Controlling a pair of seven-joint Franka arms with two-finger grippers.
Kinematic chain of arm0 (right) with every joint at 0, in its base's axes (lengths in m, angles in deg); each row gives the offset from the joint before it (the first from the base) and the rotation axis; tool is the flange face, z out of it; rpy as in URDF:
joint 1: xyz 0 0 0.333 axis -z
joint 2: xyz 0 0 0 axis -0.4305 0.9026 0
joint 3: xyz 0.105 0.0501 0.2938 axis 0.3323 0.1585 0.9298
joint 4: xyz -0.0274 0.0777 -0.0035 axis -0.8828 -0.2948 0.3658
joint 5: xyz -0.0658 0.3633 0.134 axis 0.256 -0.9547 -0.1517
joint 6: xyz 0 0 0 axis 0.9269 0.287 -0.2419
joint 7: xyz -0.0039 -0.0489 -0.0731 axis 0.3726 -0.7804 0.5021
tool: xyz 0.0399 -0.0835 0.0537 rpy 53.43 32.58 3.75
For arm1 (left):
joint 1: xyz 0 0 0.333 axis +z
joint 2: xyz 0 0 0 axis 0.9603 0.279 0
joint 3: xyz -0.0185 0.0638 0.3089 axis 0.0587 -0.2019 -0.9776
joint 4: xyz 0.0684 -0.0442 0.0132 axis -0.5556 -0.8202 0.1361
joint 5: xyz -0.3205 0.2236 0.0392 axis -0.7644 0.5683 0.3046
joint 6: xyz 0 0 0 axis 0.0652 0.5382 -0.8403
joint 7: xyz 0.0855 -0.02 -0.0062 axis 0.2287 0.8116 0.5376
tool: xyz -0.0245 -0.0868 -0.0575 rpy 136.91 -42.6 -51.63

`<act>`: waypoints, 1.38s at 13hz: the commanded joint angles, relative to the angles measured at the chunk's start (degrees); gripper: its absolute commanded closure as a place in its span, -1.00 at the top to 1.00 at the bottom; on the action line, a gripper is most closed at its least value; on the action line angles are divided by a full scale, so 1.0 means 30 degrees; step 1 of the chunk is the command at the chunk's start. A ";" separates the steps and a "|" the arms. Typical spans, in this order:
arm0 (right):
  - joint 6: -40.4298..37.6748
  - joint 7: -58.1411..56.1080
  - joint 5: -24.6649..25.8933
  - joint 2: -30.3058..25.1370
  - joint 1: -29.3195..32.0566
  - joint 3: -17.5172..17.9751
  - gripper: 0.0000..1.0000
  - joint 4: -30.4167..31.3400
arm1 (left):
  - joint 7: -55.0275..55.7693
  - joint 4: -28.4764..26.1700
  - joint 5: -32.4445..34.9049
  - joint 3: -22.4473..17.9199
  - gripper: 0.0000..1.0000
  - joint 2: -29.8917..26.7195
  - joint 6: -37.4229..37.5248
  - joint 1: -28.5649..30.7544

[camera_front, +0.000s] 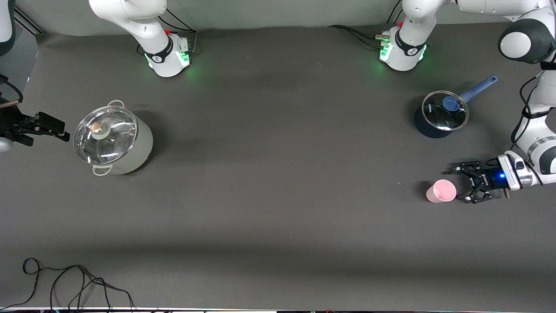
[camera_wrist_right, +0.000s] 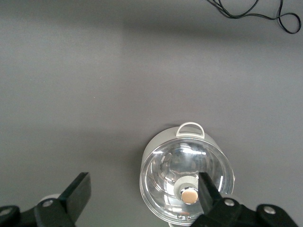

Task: Transfer pink cup from left to right arm
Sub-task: 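Close the left gripper on the pink cup rim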

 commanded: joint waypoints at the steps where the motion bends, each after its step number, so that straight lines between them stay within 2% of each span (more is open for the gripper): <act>1: -0.0211 -0.0120 0.0116 -0.0153 -0.0071 -0.0070 0.99 -0.0067 | -0.0387 0.0319 -0.0646 0.0297 0.99 0.0346 -0.0074 -0.0285; 14: -0.0211 -0.0120 0.0116 -0.0153 -0.0071 -0.0070 0.99 -0.0038 | -0.0416 0.0319 -0.2492 0.1032 0.95 0.1020 -0.1186 -0.1663; 15: -0.0211 -0.0120 0.0116 -0.0153 -0.0071 -0.0070 0.99 -0.0038 | -0.0416 0.0348 -0.2552 0.1032 0.80 0.1050 -0.1245 -0.1808; 16: -0.0211 -0.0091 0.0116 -0.0153 -0.0071 -0.0070 0.99 -0.0067 | -0.0416 0.0377 -0.2552 0.1032 -0.05 0.1137 -0.1246 -0.1868; 17: -0.0211 -0.0091 0.0116 -0.0153 -0.0071 -0.0070 0.99 -0.0067 | -0.0416 0.0406 -0.2552 0.1032 -0.99 0.1138 -0.1275 -0.1868; 18: -0.0211 -0.0091 0.0116 -0.0153 -0.0071 -0.0070 0.99 -0.0067 | -0.0416 0.0464 -0.2523 0.1032 -1.00 0.1138 -0.1275 -0.1897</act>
